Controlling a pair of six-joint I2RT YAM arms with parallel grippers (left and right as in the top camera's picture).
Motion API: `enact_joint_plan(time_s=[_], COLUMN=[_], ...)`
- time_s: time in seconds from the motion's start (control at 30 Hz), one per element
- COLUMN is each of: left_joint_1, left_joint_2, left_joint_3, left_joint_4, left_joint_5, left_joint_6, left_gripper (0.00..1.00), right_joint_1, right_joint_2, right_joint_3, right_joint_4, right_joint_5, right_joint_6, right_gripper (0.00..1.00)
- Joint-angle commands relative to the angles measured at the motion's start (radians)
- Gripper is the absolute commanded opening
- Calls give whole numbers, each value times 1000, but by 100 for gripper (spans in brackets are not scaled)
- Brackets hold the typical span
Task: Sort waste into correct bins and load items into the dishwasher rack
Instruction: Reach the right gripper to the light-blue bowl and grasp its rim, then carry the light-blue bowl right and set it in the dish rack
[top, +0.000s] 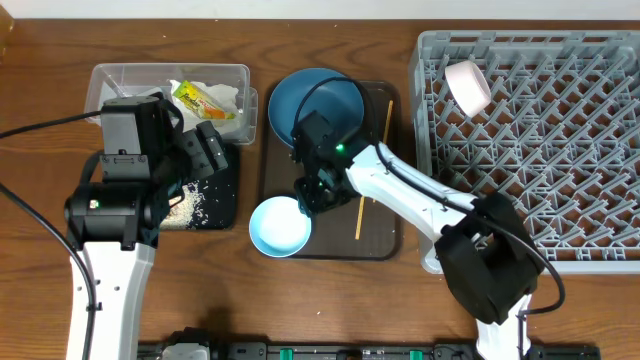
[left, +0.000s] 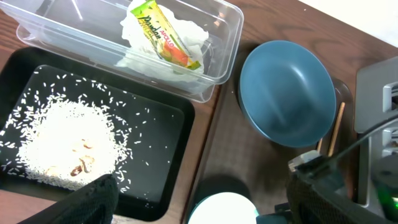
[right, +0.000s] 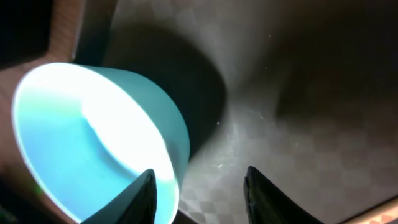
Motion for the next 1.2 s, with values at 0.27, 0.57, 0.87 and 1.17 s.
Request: enact_joint_plan(time_s=[0.27,0.57,0.87,1.17], left_joint_1=[4,4,4,4], left_joint_2=[8,8,8,8], left_joint_3=[23,23,23,23], left_joint_4=[-3,-3,-2,-3], left_joint_5=[-8,-8,-8,-8], left_joint_6=[5,5,5,5], left_gripper=[89,89,89,89], right_joint_1=[40,15,-74,-274], right_joint_2=[58,60,-113,-424], right_joint_3=[-7,-4,23,24], right_joint_4=[6,0,-65,-161], right_joint_5=[44,39,186,772], right_joint_6=[17,53,52,86], right_gripper=[33,1,1,1])
